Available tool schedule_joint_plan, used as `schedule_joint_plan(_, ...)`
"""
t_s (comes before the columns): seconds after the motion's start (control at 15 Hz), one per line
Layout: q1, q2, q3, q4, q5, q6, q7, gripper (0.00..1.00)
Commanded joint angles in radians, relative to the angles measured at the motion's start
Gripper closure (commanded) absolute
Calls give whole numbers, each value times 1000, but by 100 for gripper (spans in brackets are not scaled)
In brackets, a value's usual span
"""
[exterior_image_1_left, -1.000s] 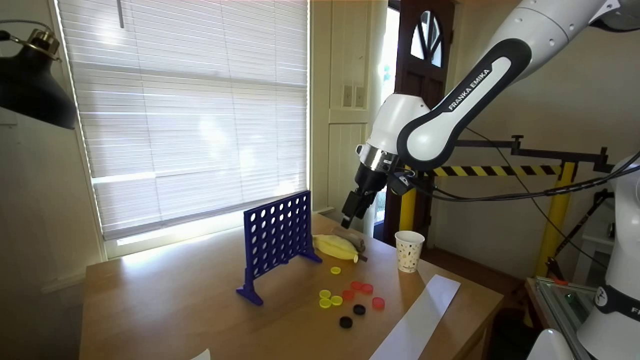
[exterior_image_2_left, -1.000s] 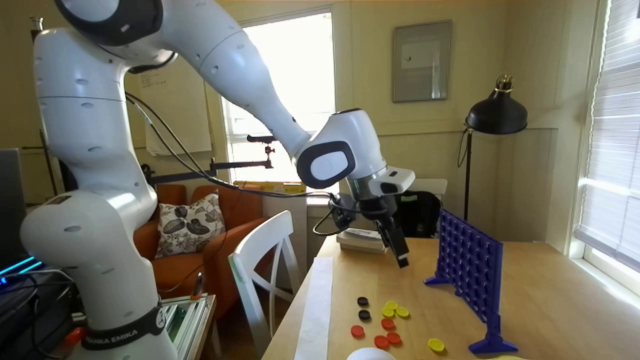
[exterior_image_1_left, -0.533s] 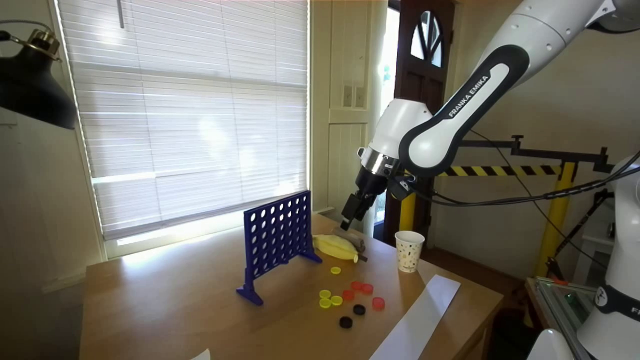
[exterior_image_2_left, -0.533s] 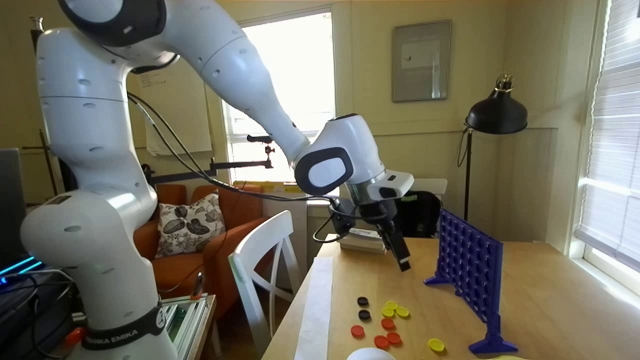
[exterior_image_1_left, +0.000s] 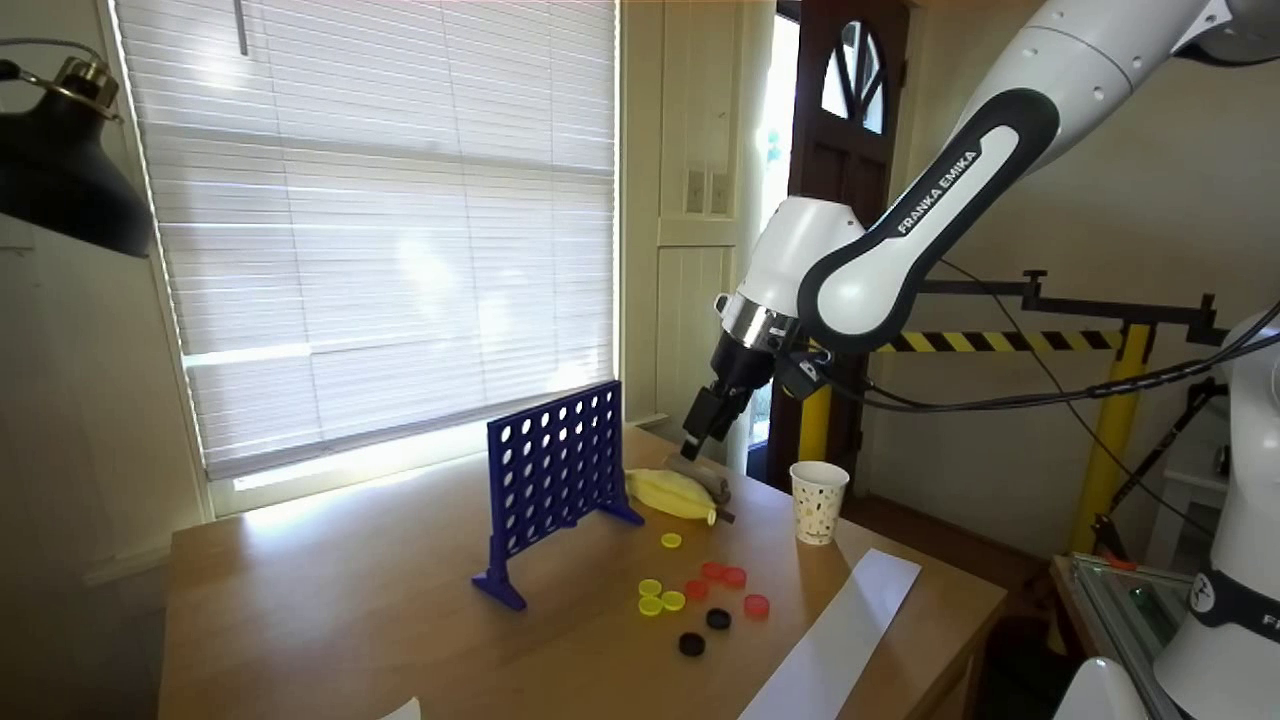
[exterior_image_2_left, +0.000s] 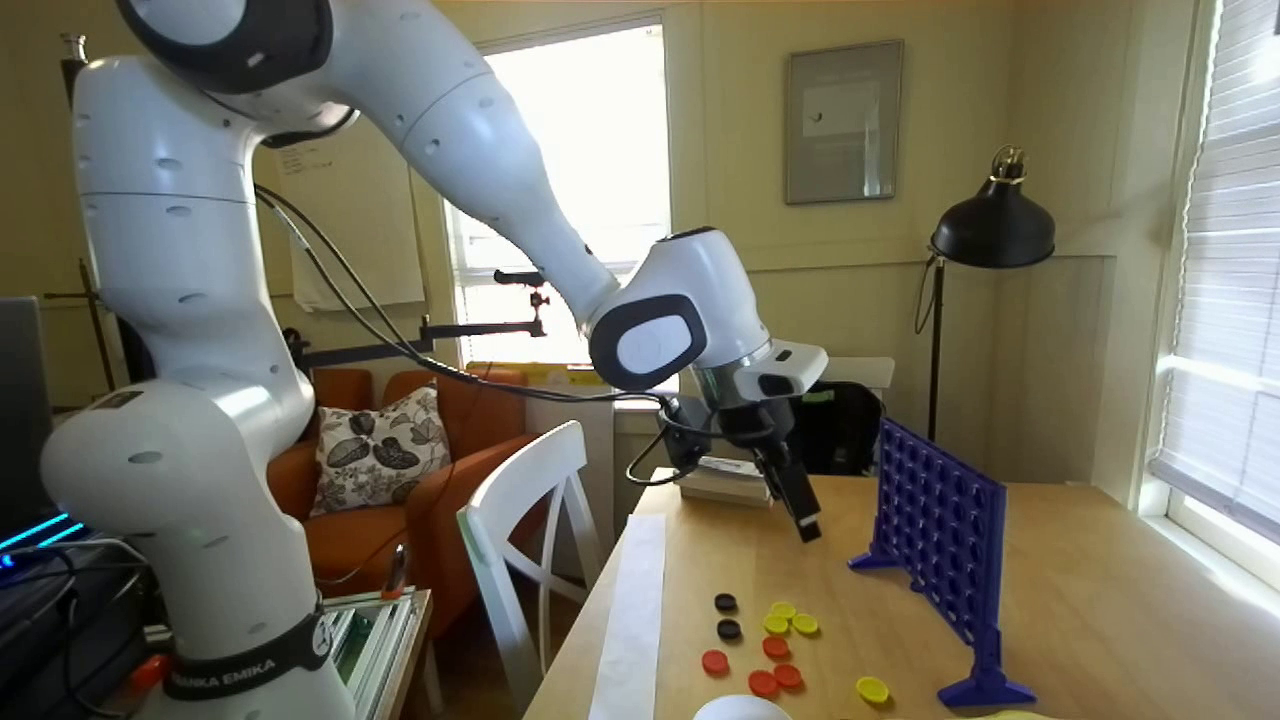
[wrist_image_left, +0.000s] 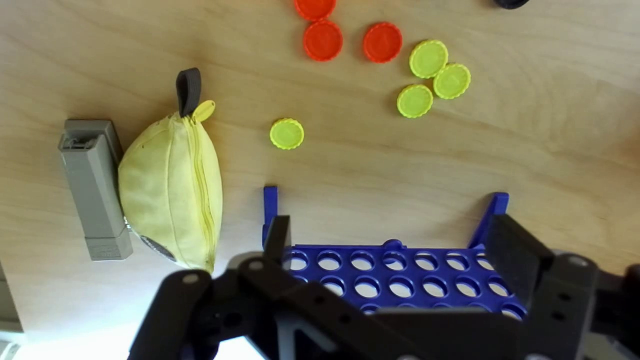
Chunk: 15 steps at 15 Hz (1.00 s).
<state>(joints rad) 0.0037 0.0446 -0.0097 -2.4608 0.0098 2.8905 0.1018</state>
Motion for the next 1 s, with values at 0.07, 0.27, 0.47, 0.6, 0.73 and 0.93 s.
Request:
schedule_joint_plan(0.07,-2,-1,1,1,4,-2,-5,0)
schedule_joint_plan(0.27,-2,-1,1,1,4,-2,-5,0)
schedule_joint_plan(0.47,-3,8,-13,1,-53,18,33,0)
schedule_joint_plan(0.6,-3,22,-46,-5,-207,101,95,0)
schedule_joint_plan(0.73,0,37,-81,3,-316,145,157,0)
schedule_joint_plan(0.93,7,65,-100,12,-326,158,185,0)
